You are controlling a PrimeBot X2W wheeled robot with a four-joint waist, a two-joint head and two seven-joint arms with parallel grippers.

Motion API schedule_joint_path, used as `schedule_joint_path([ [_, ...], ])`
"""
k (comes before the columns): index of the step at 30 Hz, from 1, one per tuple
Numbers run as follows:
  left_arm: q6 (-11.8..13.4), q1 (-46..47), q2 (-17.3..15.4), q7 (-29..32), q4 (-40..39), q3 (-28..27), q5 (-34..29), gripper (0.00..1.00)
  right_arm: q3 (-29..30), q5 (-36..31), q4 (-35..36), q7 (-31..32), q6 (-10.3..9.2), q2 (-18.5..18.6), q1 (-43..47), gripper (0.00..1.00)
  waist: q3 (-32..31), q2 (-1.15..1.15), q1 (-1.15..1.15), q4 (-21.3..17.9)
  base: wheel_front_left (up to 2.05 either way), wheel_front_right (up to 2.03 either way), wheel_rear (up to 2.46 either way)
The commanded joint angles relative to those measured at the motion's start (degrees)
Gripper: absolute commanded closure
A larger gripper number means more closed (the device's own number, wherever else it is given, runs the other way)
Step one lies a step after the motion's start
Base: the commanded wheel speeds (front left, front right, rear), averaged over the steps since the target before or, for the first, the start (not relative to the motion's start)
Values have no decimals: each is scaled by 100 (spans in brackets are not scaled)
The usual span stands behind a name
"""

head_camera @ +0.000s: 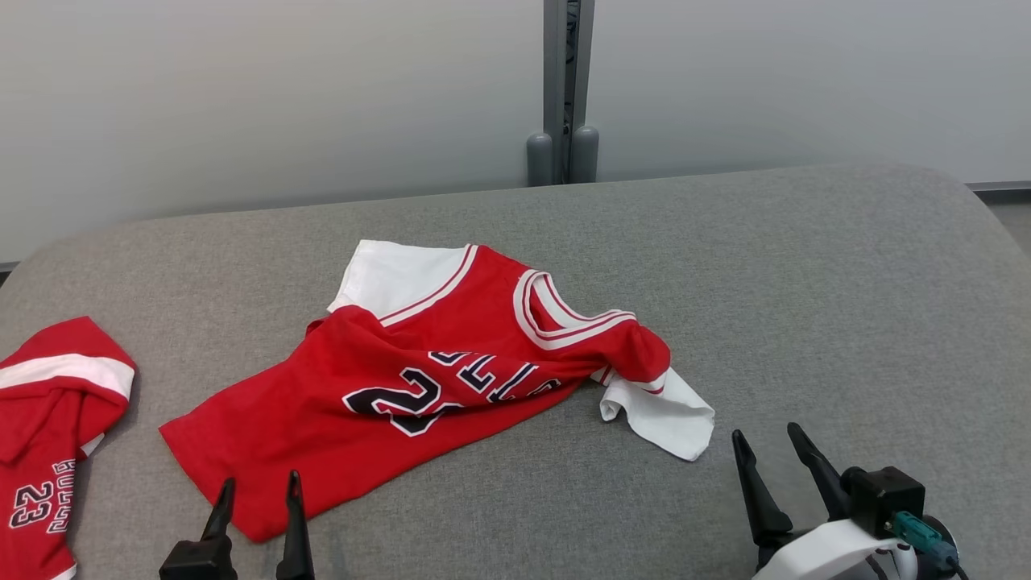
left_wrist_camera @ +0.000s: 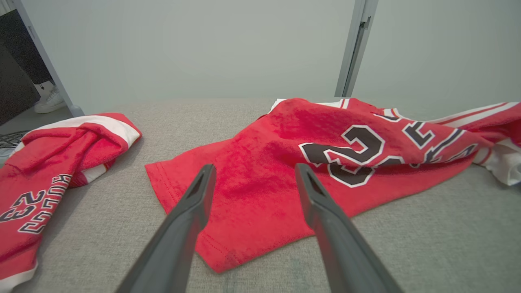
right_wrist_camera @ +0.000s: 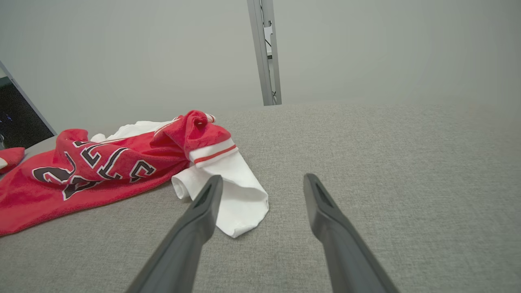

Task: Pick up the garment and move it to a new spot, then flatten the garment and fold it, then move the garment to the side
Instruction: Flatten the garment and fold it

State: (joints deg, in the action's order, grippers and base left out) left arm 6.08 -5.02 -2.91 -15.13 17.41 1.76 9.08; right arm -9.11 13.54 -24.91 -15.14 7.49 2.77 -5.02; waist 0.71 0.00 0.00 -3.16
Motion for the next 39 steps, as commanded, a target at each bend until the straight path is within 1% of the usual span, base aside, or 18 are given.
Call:
schedule_joint_path([
  [1, -46, 131, -16, -3, 9, 3, -32, 0, -9, -41, -12, -1, 1, 27, -62, 0, 49, 0, 0, 68, 0, 0, 0],
  [4, -93, 154, -8, -3, 42, 70, -2, 0, -65, -58, -43, -1, 1, 29, -191, 0, 157, 0, 0, 189, 0, 0, 0],
  [8, -80, 284, -10, -3, 53, 180, 42, 0, -95, -136, -149, -1, 1, 28, -486, 0, 388, 0, 0, 460, 0, 0, 0],
  [16, -87, 460, -9, -3, 92, 323, 104, 0, -236, -297, -536, -1, 1, 103, -968, 0, 678, 0, 0, 905, 0, 0, 0],
  [19, -52, 474, -8, -3, 85, 344, 155, 0, -143, -450, -735, -1, 1, 151, -1119, 0, 751, 0, 0, 1025, 0, 0, 0],
  [20, -59, 468, -8, -3, 88, 354, 151, 0, -112, -496, -828, -1, 1, 165, -1147, 20, 762, 0, 0, 1060, 0, 0, 0],
  [21, -49, 464, -7, -3, 86, 357, 158, 0, -89, -532, -927, -1, 1, 168, -1194, 56, 771, 0, 0, 1086, 0, 0, 0],
  [22, -42, 467, -9, -3, 77, 356, 178, 0, -76, -558, -992, -1, 1, 171, -1258, 88, 784, 0, 0, 1111, 0, 0, 0],
  [23, -40, 474, -7, -3, 69, 365, 190, 0, -61, -575, -1050, -1, 1, 196, -1326, 100, 802, 0, 0, 1132, 0, 0, 0],
  [27, -16, 520, -9, -3, 29, 390, 221, 0, 78, -473, -960, -1, 0, 281, -1559, 100, 878, 0, 0, 1172, 0, 0, 0],
  [30, -3, 592, -5, -3, 11, 457, 261, 0, 334, -323, -807, -1, 0, 427, -1792, 100, 972, 0, 0, 1185, 0, 0, 0],
  [33, 8, 635, -9, -3, 27, 562, 303, 0, 645, -192, -802, -1, 0, 647, -2144, 100, 1056, 0, 0, 1198, 0, 0, 0],
  [36, -3, 726, -10, -3, 75, 682, 342, 0, 909, -117, -1023, -1, 0, 864, -2499, 100, 1154, 0, 0, 1221, 0, 0, 0],
  [39, -10, 820, -9, -3, 107, 792, 388, 0, 1046, -106, -1367, -1, 0, 1090, -2896, 100, 1290, 0, 0, 1284, 0, 0, 0],
])
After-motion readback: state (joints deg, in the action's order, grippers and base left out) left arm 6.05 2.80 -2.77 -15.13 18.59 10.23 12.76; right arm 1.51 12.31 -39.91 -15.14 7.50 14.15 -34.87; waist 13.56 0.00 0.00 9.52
